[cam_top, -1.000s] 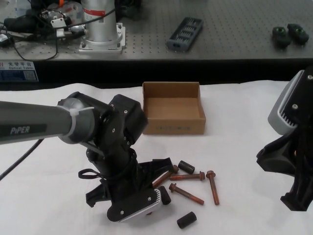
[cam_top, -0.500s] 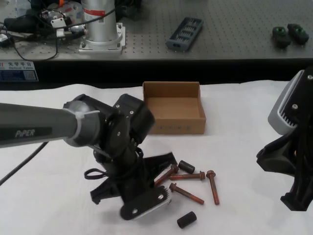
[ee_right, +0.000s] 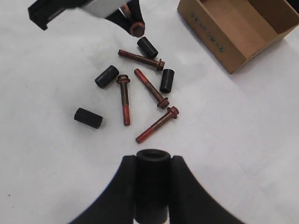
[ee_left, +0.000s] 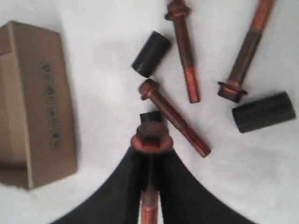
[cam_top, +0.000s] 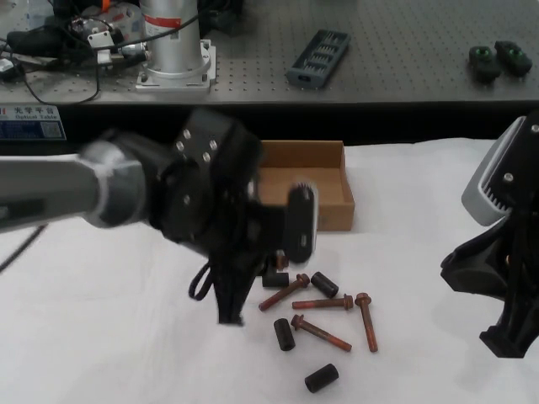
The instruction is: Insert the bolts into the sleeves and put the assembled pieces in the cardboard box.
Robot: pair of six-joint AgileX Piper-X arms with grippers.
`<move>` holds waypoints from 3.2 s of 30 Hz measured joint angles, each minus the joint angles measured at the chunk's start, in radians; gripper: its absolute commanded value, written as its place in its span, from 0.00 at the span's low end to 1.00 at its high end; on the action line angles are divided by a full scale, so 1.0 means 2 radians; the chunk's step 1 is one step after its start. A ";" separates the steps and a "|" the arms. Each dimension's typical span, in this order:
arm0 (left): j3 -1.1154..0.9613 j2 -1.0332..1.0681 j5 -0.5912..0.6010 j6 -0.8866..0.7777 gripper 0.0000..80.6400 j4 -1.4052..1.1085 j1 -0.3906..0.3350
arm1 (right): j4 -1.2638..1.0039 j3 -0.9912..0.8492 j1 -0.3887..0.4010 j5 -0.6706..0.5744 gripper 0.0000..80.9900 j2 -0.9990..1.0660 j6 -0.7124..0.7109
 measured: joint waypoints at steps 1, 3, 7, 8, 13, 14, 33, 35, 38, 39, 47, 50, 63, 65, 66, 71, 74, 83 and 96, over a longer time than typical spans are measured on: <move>0.000 -0.017 0.000 -0.039 0.01 0.013 0.000 | 0.000 0.000 0.000 0.000 0.02 0.000 0.008; 0.000 -0.053 -0.001 -0.122 0.01 0.038 0.000 | 0.000 0.000 0.000 0.000 0.02 0.000 0.026; 0.000 -0.104 -0.018 -0.331 0.01 0.074 0.002 | 0.000 0.000 0.000 -0.001 0.02 0.000 0.064; 0.000 -0.121 -0.021 -0.382 0.01 0.077 0.004 | -0.005 0.000 0.000 -0.002 0.02 0.000 0.075; 0.000 -0.180 -0.043 -0.532 0.01 0.081 0.019 | -0.037 0.000 0.000 -0.033 0.02 0.000 0.118; -0.001 -0.189 -0.044 -0.538 0.01 0.081 0.024 | -0.037 0.000 0.000 -0.033 0.02 0.000 0.118; 0.025 -0.213 0.148 -0.803 0.01 -0.047 0.125 | -0.255 0.000 0.049 -0.169 0.02 0.087 0.235; 0.025 -0.213 0.165 -0.805 0.01 -0.050 0.131 | -0.285 0.000 0.049 -0.180 0.02 0.096 0.243; 0.025 -0.213 0.215 -0.813 0.01 -0.060 0.143 | -0.338 0.000 0.049 -0.200 0.02 0.104 0.260; 0.025 -0.213 0.229 -0.815 0.01 -0.063 0.146 | -0.357 0.000 0.049 -0.207 0.02 0.106 0.269; 0.025 -0.213 0.298 -0.821 0.01 -0.067 0.148 | -0.413 0.000 0.049 -0.248 0.02 0.118 0.306; 0.025 -0.213 0.309 -0.821 0.01 -0.071 0.148 | -0.417 0.000 0.049 -0.260 0.02 0.118 0.306; 0.025 -0.187 0.393 -0.820 0.01 -0.123 0.147 | -0.433 0.000 0.049 -0.277 0.02 0.118 0.306; 0.025 -0.187 0.393 -0.814 0.01 -0.123 0.147 | -0.435 0.000 0.049 -0.279 0.02 0.118 0.306; 0.025 -0.187 0.393 -0.811 0.01 -0.125 0.147 | -0.435 0.000 0.049 -0.279 0.02 0.118 0.307; 0.025 -0.187 0.392 -0.787 0.01 -0.128 0.140 | -0.436 0.000 0.049 -0.280 0.02 0.118 0.309; 0.025 -0.187 0.392 -0.781 0.01 -0.128 0.129 | -0.436 0.000 0.049 -0.284 0.02 0.118 0.313; 0.025 -0.187 0.389 -0.761 0.01 -0.131 0.109 | -0.436 0.000 0.049 -0.288 0.02 0.118 0.319; 0.025 -0.187 0.385 -0.730 0.01 -0.139 0.109 | -0.459 0.004 0.049 -0.288 0.02 0.119 0.371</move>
